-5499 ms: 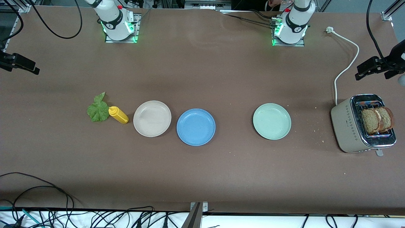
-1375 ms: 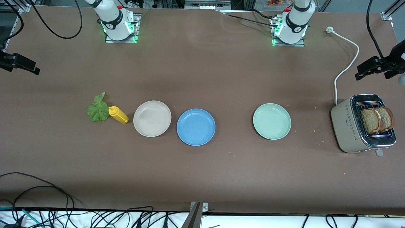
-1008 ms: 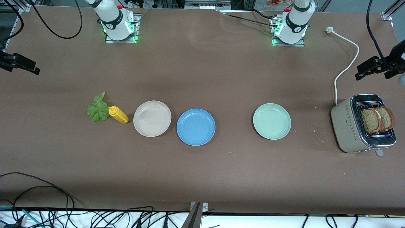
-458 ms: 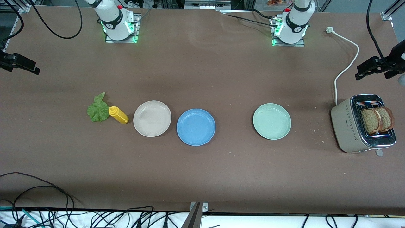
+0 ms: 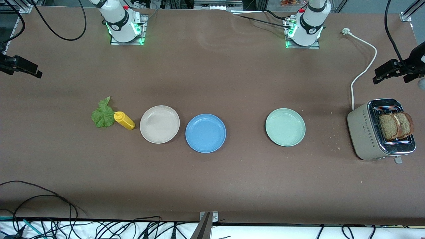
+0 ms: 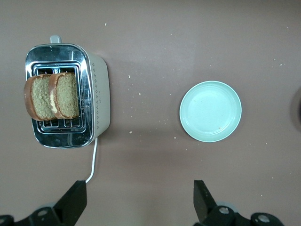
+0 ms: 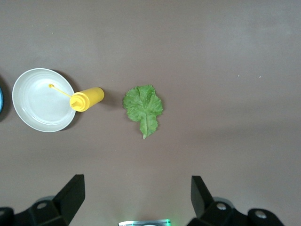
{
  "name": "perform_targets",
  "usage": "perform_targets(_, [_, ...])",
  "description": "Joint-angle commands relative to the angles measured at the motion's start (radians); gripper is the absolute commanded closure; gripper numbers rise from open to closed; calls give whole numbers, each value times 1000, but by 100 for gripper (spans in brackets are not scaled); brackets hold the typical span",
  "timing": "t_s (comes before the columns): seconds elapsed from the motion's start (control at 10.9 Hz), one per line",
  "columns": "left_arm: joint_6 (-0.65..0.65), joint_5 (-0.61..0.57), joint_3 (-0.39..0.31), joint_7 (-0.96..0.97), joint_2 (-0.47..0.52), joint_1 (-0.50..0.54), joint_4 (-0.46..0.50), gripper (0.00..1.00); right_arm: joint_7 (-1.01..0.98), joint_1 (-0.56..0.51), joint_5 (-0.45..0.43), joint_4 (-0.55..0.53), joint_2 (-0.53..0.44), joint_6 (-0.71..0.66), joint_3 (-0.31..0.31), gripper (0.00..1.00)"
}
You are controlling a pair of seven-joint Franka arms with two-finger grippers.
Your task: Make sandwich in blue plate with both arms
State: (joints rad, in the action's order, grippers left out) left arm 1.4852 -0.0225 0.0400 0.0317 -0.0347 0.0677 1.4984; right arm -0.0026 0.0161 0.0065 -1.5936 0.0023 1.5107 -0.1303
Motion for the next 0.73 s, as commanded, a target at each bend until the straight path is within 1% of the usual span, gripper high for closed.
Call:
perform_targets(0.0, [-19,-25,3,-10,-4,3,-17,0,-2,-2,21,15,-4,-14,1,0])
perform_targets(0.64, [-19,-27,-5,-12,-17,6,-15,0,-2,-2,26,15,-5,-15,1,0])
